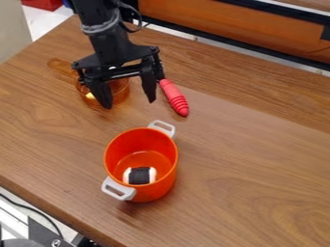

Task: Move the sushi out from the pot and place on the top of the table

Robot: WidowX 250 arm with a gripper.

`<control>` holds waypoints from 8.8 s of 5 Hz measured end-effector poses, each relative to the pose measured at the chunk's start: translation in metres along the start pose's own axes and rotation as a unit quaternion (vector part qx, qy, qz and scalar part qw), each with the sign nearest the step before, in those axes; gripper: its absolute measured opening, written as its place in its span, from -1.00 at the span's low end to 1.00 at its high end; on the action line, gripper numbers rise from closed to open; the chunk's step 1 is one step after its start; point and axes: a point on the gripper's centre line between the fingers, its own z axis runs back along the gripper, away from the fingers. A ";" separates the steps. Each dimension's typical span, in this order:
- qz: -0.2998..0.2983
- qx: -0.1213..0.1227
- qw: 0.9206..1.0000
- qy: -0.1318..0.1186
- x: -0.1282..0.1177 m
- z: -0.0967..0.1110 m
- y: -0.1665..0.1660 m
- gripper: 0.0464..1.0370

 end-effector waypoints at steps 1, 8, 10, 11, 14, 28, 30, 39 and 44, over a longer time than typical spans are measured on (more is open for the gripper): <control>0.002 0.003 1.000 0.013 -0.005 -0.005 0.002 0.92; 0.071 0.036 0.995 0.060 -0.073 -0.023 -0.013 0.83; 0.072 0.044 0.995 0.059 -0.075 -0.031 -0.013 0.84; 0.075 0.051 0.994 0.057 -0.074 -0.035 -0.012 0.83; 0.064 0.065 0.994 0.059 -0.079 -0.046 -0.009 0.79; 0.139 -0.026 0.988 -0.056 0.035 -0.027 -0.075 -0.06; 0.143 0.028 0.980 -0.137 0.072 -0.052 -0.104 -0.06; 0.143 0.003 0.984 -0.107 0.064 -0.030 -0.092 0.92; -0.068 0.050 0.991 -0.108 0.007 -0.019 -0.084 0.92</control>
